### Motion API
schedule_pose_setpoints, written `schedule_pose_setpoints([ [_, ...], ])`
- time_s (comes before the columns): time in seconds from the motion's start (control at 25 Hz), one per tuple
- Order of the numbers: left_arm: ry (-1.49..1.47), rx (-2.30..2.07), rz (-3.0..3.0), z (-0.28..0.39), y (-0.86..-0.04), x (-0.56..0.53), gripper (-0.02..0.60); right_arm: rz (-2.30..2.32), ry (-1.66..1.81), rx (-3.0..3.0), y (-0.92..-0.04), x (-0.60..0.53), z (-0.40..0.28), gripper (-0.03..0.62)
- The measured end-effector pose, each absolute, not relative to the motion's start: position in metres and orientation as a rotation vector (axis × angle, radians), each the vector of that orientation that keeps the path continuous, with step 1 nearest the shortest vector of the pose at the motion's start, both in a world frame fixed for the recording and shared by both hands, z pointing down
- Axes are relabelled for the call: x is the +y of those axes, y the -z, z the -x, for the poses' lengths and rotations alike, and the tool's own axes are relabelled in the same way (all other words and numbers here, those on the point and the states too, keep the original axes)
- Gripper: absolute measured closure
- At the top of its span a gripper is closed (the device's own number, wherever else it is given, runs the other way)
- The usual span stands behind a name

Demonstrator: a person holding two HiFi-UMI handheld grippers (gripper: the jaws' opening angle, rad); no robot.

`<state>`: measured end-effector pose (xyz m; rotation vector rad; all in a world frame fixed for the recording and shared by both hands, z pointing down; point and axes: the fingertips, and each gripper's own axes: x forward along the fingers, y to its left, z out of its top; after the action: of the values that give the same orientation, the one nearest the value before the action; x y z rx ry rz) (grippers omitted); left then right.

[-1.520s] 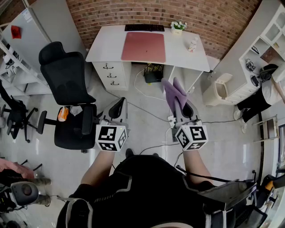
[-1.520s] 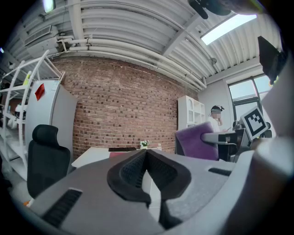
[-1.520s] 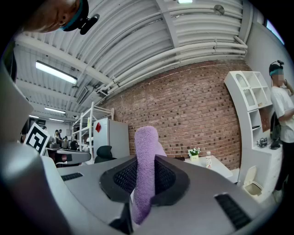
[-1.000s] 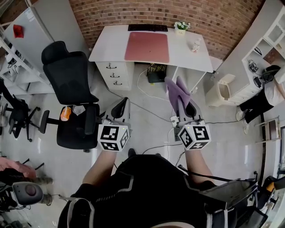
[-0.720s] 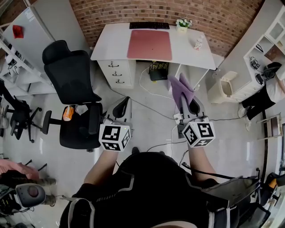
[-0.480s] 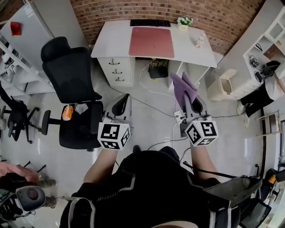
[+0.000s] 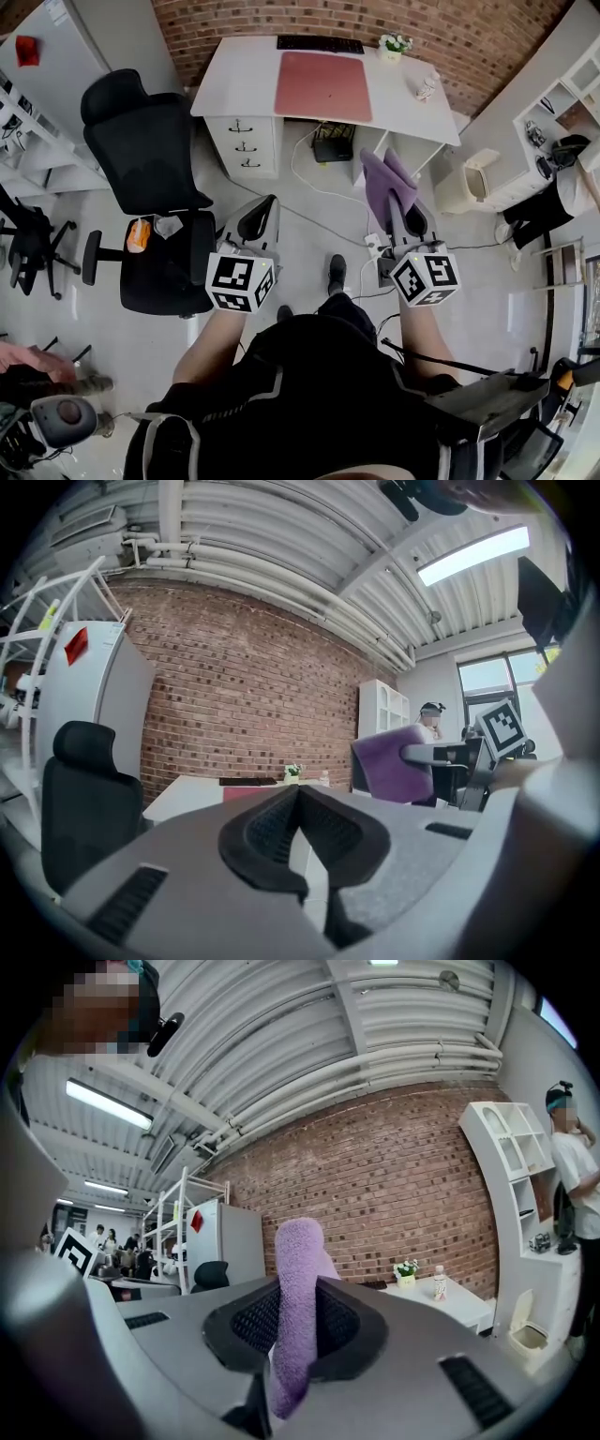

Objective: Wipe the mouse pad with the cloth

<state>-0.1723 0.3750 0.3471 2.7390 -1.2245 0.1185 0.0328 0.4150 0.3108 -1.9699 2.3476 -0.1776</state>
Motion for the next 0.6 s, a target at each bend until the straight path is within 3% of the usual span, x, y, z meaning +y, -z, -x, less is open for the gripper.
schedule_pose_setpoints([
  [0.6, -0.163, -1.311, -2.696, 0.105, -0.349, 0.277, 0.580, 1.891, 0.205, 2.412, -0.319, 0.306, -0.104, 0.536],
])
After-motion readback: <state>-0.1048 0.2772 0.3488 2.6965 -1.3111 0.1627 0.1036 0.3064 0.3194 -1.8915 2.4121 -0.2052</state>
